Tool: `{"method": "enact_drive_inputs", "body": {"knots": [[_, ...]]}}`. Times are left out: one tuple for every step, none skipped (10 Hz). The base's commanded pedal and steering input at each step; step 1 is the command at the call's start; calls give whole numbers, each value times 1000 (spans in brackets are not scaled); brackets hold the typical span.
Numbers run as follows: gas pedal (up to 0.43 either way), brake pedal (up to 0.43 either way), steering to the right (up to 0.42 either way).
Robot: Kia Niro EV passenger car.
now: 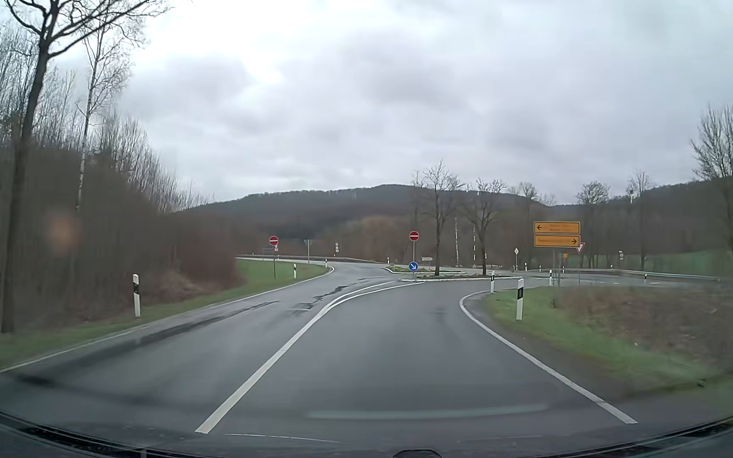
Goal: Follow the waypoints while adhering to traffic rules and regulations
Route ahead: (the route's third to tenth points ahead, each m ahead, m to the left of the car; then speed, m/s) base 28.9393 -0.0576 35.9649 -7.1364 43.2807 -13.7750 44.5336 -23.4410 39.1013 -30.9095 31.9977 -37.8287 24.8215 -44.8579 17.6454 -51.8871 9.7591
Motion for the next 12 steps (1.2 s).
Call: {"method": "enact_drive_inputs", "body": {"knots": [[0, 189, 15], [0, 183, 11], [0, 152, 10], [0, 104, 10], [0, 98, 9], [0, 98, 10], [0, 104, 11], [0, 110, 14], [0, 116, 15], [0, 116, 17], [0, 128, 22], [0, 128, 30]]}}
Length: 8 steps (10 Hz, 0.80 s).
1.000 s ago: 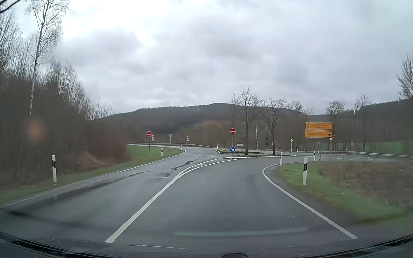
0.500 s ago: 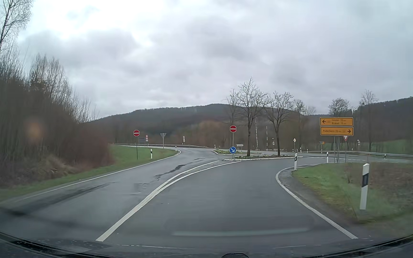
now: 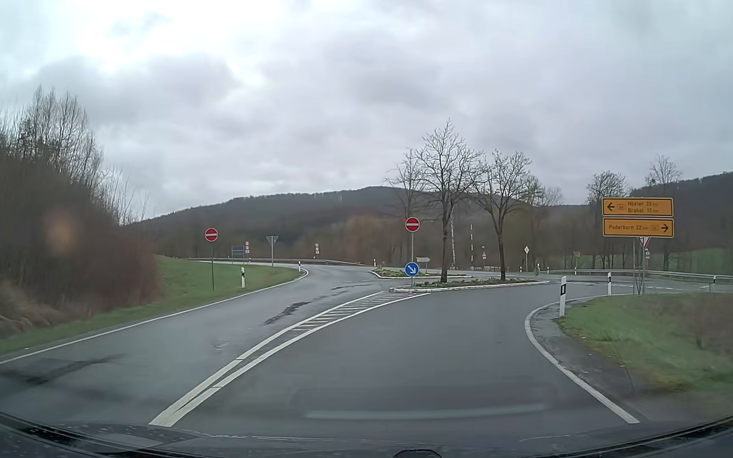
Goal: Follow the waypoints while adhering to traffic rules and regulations
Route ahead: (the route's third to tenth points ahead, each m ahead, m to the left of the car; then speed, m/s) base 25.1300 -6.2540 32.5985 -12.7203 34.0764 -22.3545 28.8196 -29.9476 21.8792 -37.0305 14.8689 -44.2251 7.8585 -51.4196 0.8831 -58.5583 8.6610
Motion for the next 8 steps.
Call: {"method": "enact_drive_inputs", "body": {"knots": [[0, 128, 40], [0, 134, 49], [0, 140, 58], [0, 140, 67], [0, 128, 79], [0, 134, 90], [0, 134, 101], [0, 134, 113]]}}
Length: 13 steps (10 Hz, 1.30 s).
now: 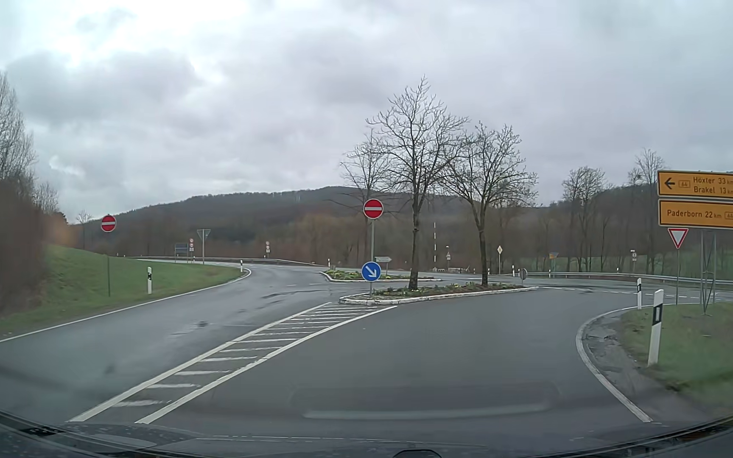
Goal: Follow the waypoints while adhering to traffic rules and regulations
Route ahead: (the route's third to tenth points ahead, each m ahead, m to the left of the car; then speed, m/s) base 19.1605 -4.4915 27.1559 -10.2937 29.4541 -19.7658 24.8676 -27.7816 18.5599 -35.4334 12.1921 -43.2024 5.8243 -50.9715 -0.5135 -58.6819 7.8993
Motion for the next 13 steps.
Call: {"method": "enact_drive_inputs", "body": {"knots": [[0, 128, 121], [0, 134, 132], [0, 134, 145], [0, 134, 158], [0, 128, 166], [0, 122, 173], [0, 134, 177], [0, 134, 182], [0, 122, 189], [0, 128, 193], [0, 128, 193], [0, 128, 193], [0, 128, 198]]}}
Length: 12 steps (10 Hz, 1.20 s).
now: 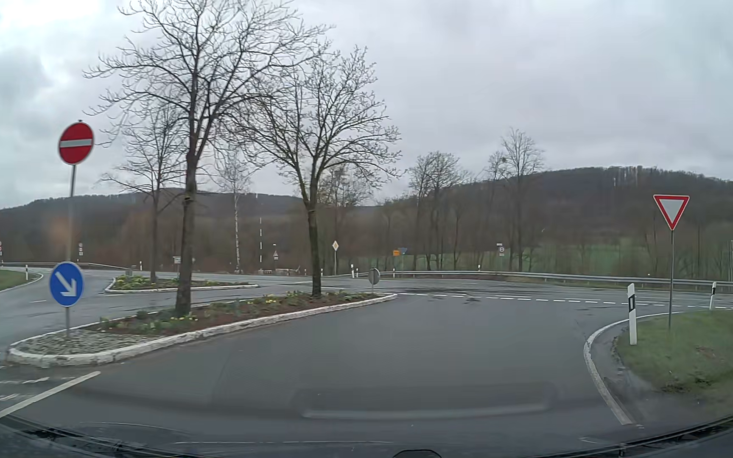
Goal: Follow the waypoints while adhering to traffic rules and regulations
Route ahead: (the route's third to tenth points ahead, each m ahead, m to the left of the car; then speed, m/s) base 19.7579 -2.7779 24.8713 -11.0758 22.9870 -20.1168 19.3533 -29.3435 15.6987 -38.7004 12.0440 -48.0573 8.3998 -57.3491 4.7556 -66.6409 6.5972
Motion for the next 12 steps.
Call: {"method": "enact_drive_inputs", "body": {"knots": [[0, 128, 199], [0, 128, 186], [0, 128, 171], [0, 128, 155], [0, 128, 138], [0, 128, 125], [0, 122, 114], [0, 122, 113], [0, 116, 119], [0, 110, 132], [0, 98, 144], [0, 85, 158]]}}
